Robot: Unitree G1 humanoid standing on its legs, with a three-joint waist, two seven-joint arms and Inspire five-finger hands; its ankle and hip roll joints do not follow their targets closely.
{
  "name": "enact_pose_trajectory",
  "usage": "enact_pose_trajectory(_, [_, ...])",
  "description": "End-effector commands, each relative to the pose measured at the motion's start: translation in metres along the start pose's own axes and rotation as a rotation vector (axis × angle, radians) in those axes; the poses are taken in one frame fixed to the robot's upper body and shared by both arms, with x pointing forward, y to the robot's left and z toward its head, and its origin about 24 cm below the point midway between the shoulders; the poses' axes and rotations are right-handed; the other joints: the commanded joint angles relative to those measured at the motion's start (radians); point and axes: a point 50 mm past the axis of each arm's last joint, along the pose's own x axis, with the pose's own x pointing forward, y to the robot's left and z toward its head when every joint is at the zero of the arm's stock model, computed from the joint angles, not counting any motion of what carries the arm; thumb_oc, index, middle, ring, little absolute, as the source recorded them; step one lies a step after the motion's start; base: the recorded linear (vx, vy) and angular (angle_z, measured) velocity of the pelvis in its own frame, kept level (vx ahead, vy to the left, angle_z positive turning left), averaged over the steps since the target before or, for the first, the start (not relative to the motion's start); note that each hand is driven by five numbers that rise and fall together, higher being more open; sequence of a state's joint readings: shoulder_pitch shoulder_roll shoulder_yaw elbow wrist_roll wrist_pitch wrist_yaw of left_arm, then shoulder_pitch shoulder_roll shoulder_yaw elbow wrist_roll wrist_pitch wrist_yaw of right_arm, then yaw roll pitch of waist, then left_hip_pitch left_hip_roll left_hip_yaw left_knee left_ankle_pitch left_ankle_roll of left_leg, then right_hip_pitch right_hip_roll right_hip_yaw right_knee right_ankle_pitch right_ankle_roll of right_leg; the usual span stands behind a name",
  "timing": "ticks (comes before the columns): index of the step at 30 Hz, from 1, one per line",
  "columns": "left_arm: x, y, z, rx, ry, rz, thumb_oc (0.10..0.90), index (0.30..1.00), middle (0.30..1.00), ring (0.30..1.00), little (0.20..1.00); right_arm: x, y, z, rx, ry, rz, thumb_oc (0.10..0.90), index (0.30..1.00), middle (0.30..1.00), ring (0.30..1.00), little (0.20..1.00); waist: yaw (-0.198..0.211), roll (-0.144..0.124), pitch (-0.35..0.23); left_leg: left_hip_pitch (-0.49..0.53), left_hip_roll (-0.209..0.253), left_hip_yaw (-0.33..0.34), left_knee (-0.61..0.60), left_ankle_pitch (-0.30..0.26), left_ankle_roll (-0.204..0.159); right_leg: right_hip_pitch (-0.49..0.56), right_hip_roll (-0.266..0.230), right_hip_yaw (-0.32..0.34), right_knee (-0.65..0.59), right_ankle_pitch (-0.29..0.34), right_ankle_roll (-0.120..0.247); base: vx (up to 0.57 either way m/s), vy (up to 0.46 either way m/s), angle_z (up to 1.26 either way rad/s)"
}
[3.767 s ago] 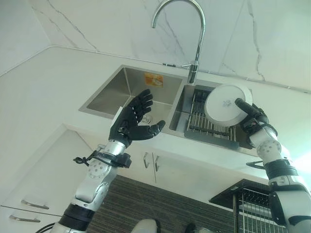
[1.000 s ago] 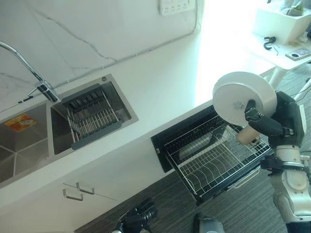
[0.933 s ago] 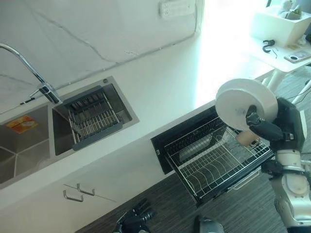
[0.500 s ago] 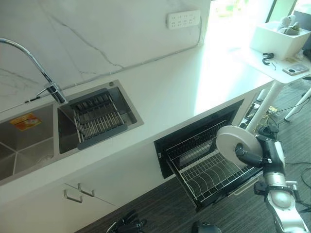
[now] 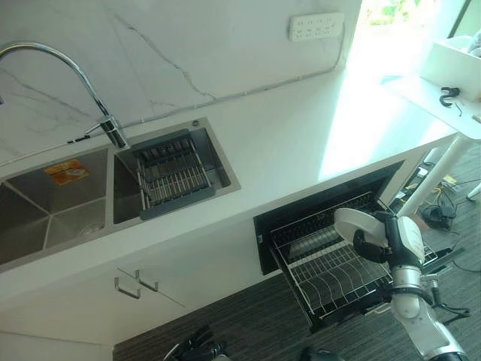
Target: Place the dishes in the dishwasher.
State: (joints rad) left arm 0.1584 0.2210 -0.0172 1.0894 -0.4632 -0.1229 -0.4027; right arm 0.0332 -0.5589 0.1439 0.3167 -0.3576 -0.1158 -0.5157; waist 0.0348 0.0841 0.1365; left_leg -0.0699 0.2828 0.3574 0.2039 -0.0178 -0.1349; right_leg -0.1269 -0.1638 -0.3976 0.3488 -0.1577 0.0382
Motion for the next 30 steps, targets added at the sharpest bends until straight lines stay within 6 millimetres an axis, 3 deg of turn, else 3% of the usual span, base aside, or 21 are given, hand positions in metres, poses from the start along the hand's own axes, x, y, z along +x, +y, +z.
enact_pose_trajectory(1, [-0.023,0.012,-0.048,0.080,0.229,0.001,0.800,0.900,0.900,0.900,0.900,0.038,-0.036,0.040,-0.061,-0.209,-0.297,0.400,0.300,0.300,0.300,0.300,0.028,-0.021,0.023,-0.058,-0.017,-0.017,0.096,-0.125,0.006,0.137,-0.002,-0.046,-0.049,-0.124,0.032,0.02,0.006,0.20])
enact_pose_trajectory(7, [-0.022,0.013,-0.043,0.099,0.239,0.000,0.800,0.900,0.900,0.900,0.900,0.049,-0.018,0.009,-0.236,-0.073,-0.308,0.400,0.300,0.300,0.300,0.300,0.081,0.006,0.023,-0.069,-0.030,-0.045,0.096,-0.113,0.000,0.153,-0.019,-0.076,-0.049,-0.127,0.029,0.04,0.025,0.19])
enact_pose_trajectory(12, [-0.023,0.011,-0.045,0.075,0.239,-0.004,0.800,0.900,0.900,0.900,0.900,0.052,-0.018,-0.002,-0.364,-0.048,-0.322,0.400,0.300,0.300,0.300,0.300,0.107,0.030,0.028,-0.076,-0.040,-0.061,0.096,-0.103,-0.004,0.161,-0.032,-0.096,-0.049,-0.126,0.029,0.05,0.033,0.09])
enact_pose_trajectory(17, [-0.022,0.006,-0.045,0.043,0.229,-0.036,0.800,0.900,0.900,0.900,0.900,0.059,-0.016,-0.019,-0.556,-0.006,-0.161,0.400,0.300,0.300,0.300,0.300,0.140,0.066,0.041,-0.101,-0.058,-0.085,0.096,-0.084,-0.009,0.153,-0.053,-0.116,-0.049,-0.119,0.032,0.00,0.057,0.14])
enact_pose_trajectory(21, [-0.020,0.002,-0.041,0.024,0.209,-0.056,0.800,0.900,0.900,0.900,0.900,0.063,-0.018,-0.030,-0.608,0.038,-0.087,0.400,0.300,0.300,0.300,0.300,0.157,0.096,0.056,-0.124,-0.078,-0.104,0.096,-0.077,-0.009,0.137,-0.071,-0.129,-0.049,-0.110,0.037,-0.05,0.064,0.24])
enact_pose_trajectory(27, [-0.017,0.002,-0.033,0.048,0.186,-0.094,0.800,0.900,0.900,0.900,0.900,0.075,-0.021,-0.032,-0.531,0.135,0.012,0.400,0.300,0.300,0.300,0.300,0.167,0.124,0.090,-0.150,-0.105,-0.118,0.096,-0.082,-0.002,0.109,-0.090,-0.137,-0.049,-0.095,0.046,-0.10,0.025,0.13])
enact_pose_trajectory(28, [-0.016,0.002,-0.031,0.051,0.182,-0.096,0.800,0.900,0.900,0.900,0.900,0.076,-0.018,-0.033,-0.500,0.158,0.046,0.535,0.502,0.502,0.502,0.502,0.168,0.124,0.093,-0.149,-0.108,-0.117,0.096,-0.084,0.000,0.108,-0.092,-0.137,-0.049,-0.095,0.047,-0.05,0.007,0.13])
enact_pose_trajectory(29, [-0.016,0.002,-0.031,0.057,0.180,-0.099,0.800,0.900,0.900,0.900,0.900,0.074,-0.015,-0.034,-0.467,0.186,0.073,0.707,0.761,0.761,0.761,0.761,0.169,0.123,0.093,-0.149,-0.111,-0.115,0.096,-0.087,0.001,0.109,-0.093,-0.139,-0.049,-0.094,0.048,-0.03,0.007,0.09])
enact_pose_trajectory(30, [-0.016,0.002,-0.031,0.060,0.178,-0.099,0.800,0.900,0.900,0.900,0.900,0.073,-0.013,-0.036,-0.432,0.210,0.088,0.800,0.900,0.900,0.900,0.900,0.170,0.122,0.094,-0.148,-0.111,-0.114,0.096,-0.088,0.002,0.109,-0.094,-0.140,-0.049,-0.092,0.049,-0.02,0.014,0.05])
